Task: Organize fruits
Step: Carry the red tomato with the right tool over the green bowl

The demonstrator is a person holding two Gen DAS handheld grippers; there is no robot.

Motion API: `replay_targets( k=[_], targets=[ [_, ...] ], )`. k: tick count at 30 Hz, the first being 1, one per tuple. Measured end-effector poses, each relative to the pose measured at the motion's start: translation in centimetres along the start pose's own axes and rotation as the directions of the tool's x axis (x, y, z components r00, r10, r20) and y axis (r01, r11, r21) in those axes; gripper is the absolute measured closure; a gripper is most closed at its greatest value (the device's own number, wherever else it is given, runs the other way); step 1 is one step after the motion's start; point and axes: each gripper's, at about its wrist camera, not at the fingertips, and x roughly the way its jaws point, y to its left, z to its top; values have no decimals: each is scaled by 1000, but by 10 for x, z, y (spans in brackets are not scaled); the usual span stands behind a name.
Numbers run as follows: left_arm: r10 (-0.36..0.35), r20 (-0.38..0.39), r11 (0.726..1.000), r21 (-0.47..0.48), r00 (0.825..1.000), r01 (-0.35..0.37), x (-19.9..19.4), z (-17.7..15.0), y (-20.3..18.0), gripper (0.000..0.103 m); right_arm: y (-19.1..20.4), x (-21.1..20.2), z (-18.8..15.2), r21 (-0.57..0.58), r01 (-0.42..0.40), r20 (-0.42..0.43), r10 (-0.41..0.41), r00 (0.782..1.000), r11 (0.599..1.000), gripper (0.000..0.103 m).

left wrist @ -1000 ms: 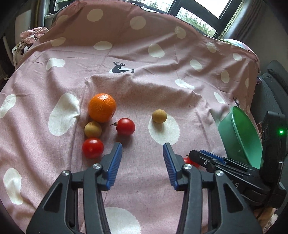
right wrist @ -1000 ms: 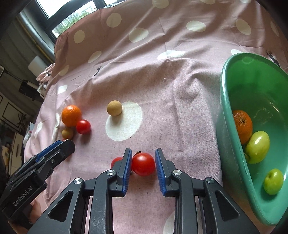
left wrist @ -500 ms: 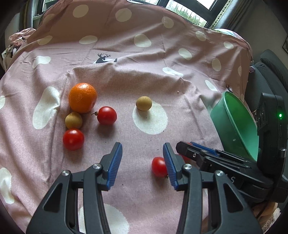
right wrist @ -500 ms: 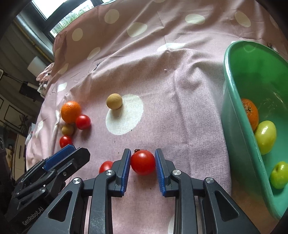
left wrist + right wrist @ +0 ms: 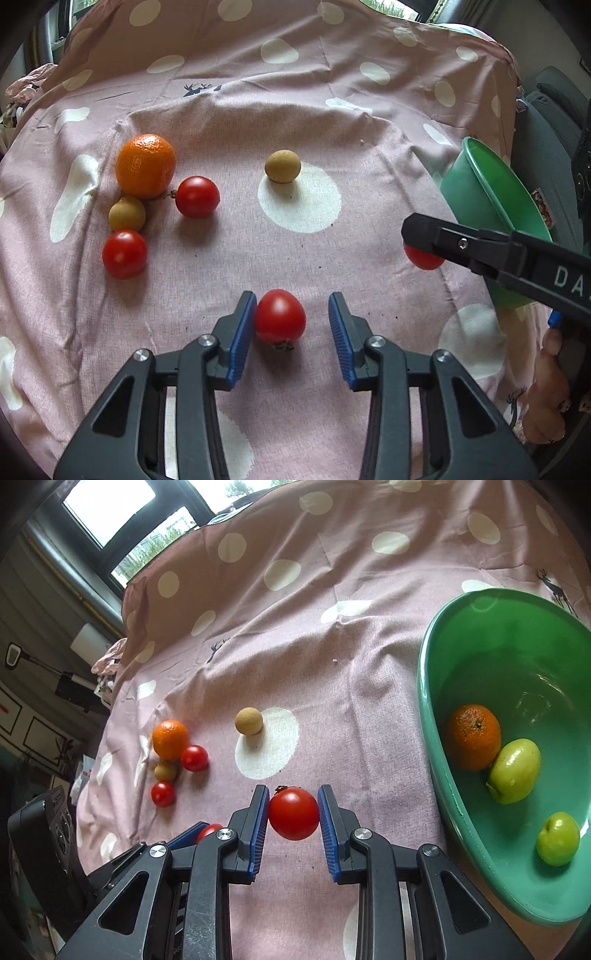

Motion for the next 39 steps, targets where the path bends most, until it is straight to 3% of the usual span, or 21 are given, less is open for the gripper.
replay_targets(
  k=[2,10,14,23,29,39],
  targets=[
    [20,12,1000,2,1000,-20,0,0,1,78,0,0,0,3,1,2,-1,1000,1000,75],
    [-4,14,999,-33,1000,4,-5,1,3,77,0,-5,0,7,-1,13,1,1000,1000,75],
    [-1,78,1000,-24,997,3,-25,4,-4,77,1,-13,1,1,-9,30,9,1000,1000,75],
    [-55,213,998,-16,975,60,-76,6,-19,77,7,-44,3,-16,-25,101,26,995,1000,75],
    [-55,266,998,6,962,56,-95,17,-38,77,8,-76,6,-33,8,189,-2,982,999,75],
    [-135,314,991,54,940,124,-109,37,-94,77,-20,-126,12,33,8,299,-18,954,999,75]
  ],
)
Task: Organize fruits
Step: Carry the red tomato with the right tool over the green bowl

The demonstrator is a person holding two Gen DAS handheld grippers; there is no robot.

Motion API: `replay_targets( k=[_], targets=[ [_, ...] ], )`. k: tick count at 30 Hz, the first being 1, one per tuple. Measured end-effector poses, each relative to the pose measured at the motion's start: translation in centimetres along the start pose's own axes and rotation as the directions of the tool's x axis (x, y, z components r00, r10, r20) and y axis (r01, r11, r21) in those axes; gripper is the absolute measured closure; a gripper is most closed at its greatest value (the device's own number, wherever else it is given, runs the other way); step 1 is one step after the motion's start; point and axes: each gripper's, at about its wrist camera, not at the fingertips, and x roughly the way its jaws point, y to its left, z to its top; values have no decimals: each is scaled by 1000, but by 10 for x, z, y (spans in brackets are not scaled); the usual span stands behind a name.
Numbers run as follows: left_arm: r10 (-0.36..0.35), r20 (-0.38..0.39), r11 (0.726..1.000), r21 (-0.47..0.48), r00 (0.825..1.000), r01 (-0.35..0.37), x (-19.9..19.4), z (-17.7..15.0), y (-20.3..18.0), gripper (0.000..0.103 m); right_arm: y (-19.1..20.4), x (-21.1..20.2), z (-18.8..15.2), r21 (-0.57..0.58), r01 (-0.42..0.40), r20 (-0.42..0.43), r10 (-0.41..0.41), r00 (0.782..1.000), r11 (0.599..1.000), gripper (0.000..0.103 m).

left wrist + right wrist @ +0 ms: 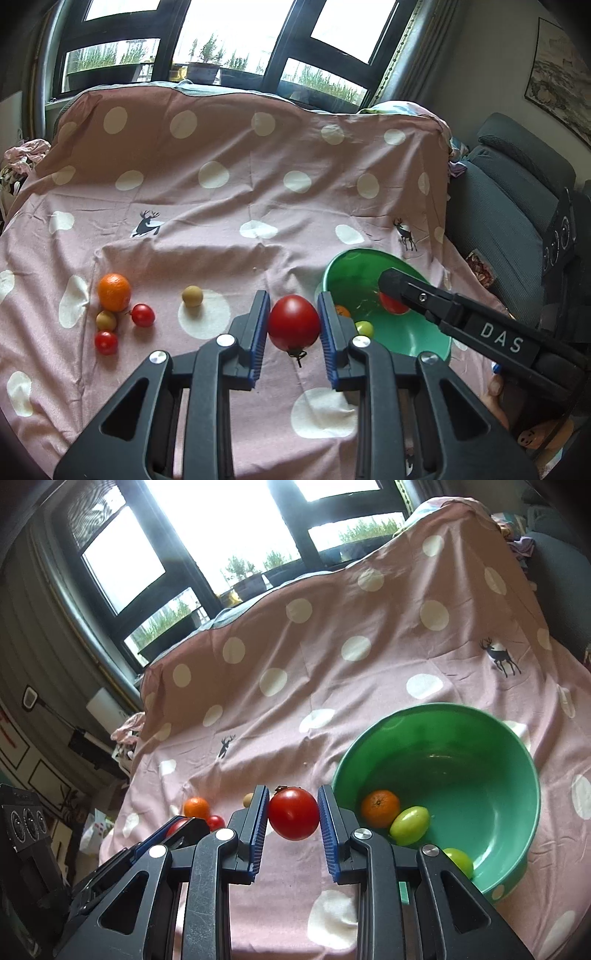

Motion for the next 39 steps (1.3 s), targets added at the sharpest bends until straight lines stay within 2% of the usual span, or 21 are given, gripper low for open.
replay_targets(
  k=[5,10,14,20,31,39],
  targets=[
    [-36,6,999,21,999,36,5,8,-29,77,-18,-16,8,32,47,55,-49,997,998,75],
    [-53,-8,997,47,999,54,15,10,-52,77,-42,-33,14,93,57,92,-66,994,994,75],
    [-64,-28,996,55,998,66,27,9,-66,77,-56,-39,16,121,141,113,-154,981,983,75],
    [-94,-77,994,54,993,98,46,7,-82,77,-77,-44,20,161,138,114,-157,981,977,75],
    [-104,-136,992,61,985,114,69,0,-103,77,-106,-49,21,195,216,105,-240,965,957,75],
    [-93,-197,992,67,976,108,89,-10,-107,77,-120,-43,20,215,205,72,-225,972,955,75]
  ],
)
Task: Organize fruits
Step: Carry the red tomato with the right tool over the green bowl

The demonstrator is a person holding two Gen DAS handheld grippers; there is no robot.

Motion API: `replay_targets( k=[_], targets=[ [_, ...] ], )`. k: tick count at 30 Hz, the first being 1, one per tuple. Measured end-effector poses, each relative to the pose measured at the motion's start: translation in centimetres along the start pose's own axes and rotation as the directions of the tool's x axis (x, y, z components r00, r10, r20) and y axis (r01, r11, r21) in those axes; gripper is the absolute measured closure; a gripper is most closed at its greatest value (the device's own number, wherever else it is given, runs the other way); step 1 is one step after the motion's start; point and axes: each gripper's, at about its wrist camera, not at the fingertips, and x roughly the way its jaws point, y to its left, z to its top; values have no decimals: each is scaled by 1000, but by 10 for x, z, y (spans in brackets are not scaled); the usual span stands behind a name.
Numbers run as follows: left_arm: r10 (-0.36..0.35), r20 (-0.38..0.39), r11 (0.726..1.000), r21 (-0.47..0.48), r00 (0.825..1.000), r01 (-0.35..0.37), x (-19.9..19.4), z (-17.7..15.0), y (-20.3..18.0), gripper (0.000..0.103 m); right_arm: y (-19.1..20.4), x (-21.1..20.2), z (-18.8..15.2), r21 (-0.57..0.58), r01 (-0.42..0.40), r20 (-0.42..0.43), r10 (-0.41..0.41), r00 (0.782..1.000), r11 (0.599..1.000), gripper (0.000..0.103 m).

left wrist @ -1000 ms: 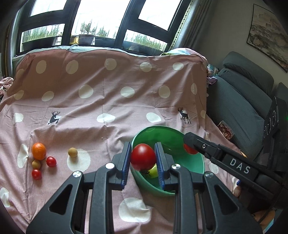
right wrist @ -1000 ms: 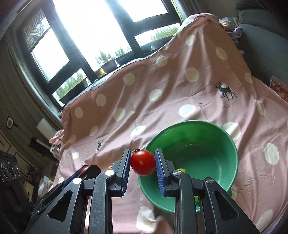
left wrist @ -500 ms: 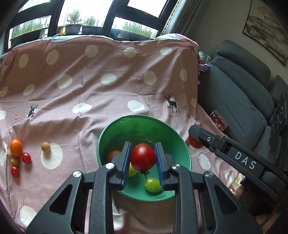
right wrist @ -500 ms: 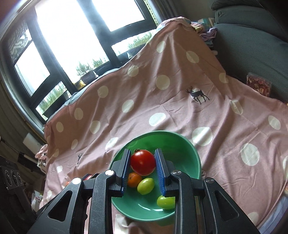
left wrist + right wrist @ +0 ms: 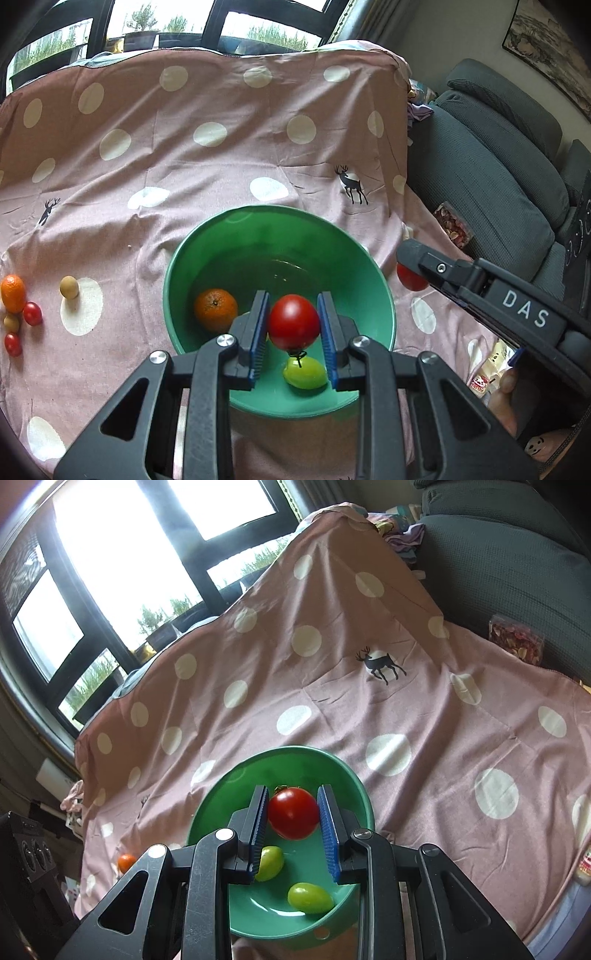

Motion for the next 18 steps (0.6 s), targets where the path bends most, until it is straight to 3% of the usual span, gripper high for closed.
replay_targets(
  k=[18],
  targets=[
    [25,-141,1000,-14,990,-27,40,-15,12,77,-2,30,-4,-22,12,-106,-14,994,1000,75]
  ],
)
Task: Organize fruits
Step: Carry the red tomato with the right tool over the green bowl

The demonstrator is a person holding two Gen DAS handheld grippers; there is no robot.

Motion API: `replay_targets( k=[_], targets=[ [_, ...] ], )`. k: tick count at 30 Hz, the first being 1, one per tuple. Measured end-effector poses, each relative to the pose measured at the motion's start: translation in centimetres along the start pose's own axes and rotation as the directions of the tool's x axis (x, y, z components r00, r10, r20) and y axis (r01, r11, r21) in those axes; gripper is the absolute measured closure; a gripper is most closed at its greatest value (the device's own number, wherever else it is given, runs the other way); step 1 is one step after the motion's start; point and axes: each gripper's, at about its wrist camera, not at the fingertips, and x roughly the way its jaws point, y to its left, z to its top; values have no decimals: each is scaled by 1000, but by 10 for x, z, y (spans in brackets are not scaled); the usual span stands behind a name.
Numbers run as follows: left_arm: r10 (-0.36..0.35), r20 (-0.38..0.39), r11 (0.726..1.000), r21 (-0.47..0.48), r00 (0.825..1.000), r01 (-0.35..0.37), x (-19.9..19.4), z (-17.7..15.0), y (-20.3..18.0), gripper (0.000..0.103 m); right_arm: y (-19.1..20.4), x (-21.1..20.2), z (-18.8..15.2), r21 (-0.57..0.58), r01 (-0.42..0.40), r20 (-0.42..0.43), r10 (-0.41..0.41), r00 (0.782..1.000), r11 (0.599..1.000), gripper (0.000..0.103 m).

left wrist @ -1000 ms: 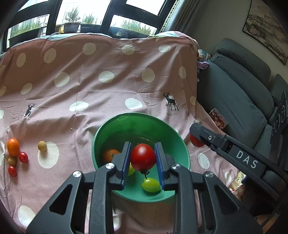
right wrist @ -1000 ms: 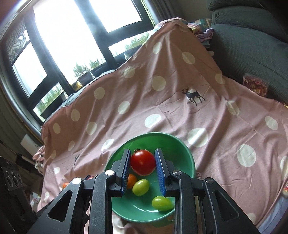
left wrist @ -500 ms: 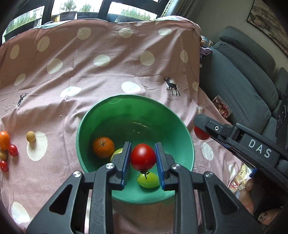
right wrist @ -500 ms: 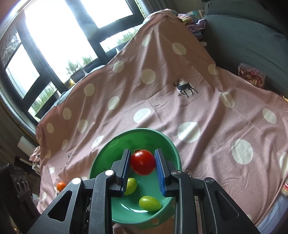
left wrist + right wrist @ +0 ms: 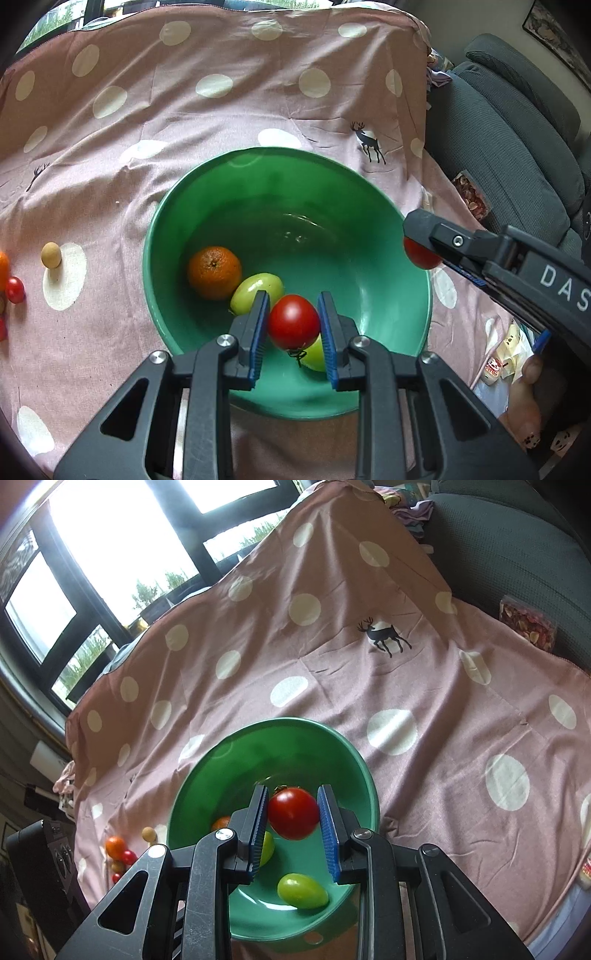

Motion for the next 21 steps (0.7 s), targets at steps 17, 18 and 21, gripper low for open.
replay_targets(
  k=[17,18,21],
  targets=[
    [3,-24,1000,-5,1000,-3,8,-1,2,77,0,16,-3,-9,16,-50,-17,999,1000,75],
    [3,-24,1000,-6,1000,-3,8,-1,2,77,0,16,-3,-10,19,-52,-20,998,1000,75],
    [3,-27,1000,-11,1000,-3,8,-1,3,77,1,17,-3,-12,21,-56,-22,998,1000,75]
  ],
)
